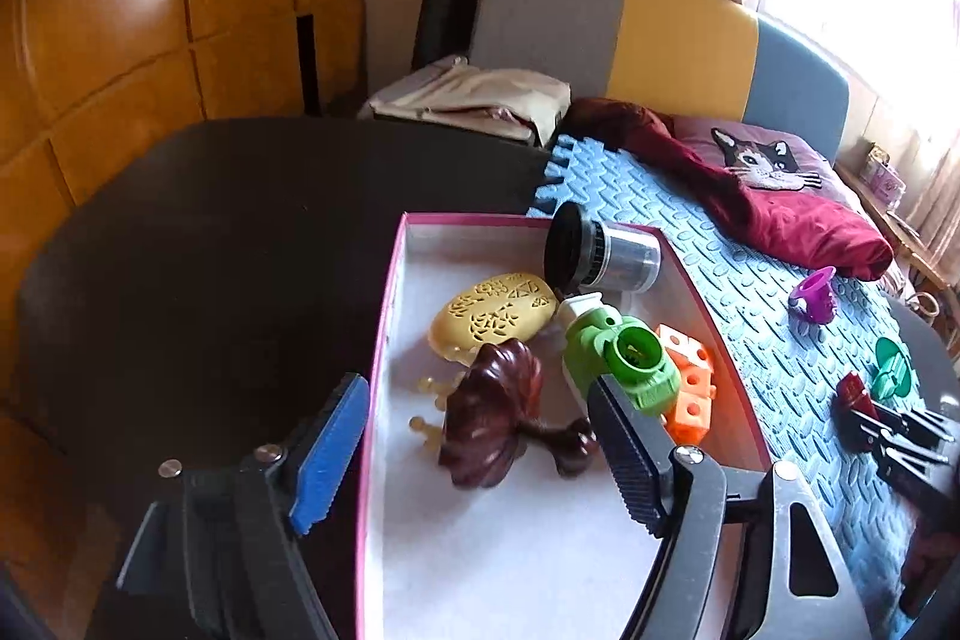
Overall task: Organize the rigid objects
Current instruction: 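Carry the brown pegged toy with the left gripper into the tray and release, then carry the red cylinder with the right gripper into the tray and release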
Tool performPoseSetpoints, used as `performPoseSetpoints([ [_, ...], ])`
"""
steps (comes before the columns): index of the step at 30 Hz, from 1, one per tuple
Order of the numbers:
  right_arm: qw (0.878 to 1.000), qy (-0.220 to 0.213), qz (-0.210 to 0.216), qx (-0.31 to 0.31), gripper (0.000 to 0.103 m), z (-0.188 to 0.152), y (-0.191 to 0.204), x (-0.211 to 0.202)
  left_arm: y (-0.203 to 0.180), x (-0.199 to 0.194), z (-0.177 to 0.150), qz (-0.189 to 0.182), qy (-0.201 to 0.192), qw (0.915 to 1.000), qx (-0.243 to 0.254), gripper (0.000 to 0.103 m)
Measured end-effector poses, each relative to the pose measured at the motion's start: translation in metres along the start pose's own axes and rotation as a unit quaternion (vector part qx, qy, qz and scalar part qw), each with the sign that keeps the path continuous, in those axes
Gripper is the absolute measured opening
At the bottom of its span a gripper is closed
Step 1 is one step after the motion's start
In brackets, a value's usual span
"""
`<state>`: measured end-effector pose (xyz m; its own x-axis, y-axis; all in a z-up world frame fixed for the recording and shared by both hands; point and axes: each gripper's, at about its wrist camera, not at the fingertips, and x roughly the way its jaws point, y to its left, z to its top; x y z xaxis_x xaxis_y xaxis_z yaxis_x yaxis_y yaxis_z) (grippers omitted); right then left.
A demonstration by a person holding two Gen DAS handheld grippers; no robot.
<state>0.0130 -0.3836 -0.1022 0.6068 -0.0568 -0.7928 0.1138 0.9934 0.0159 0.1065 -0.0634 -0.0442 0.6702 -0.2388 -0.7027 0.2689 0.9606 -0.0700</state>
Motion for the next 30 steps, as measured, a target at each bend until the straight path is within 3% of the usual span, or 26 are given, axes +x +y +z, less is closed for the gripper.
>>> performPoseSetpoints([
  [12, 1.0, -0.009, -0.007, -0.001, 0.026, -0.001, 0.002, -0.001, -0.022, -0.055, -0.025, -0.001, -0.037, 0.999, 0.027, 0.081],
  [30, 1.0, -0.01, -0.009, 0.004, 0.031, -0.001, 0.0, 0.0, -0.019, -0.059, -0.044, 0.001, -0.024, 0.9993, 0.028, 0.082],
])
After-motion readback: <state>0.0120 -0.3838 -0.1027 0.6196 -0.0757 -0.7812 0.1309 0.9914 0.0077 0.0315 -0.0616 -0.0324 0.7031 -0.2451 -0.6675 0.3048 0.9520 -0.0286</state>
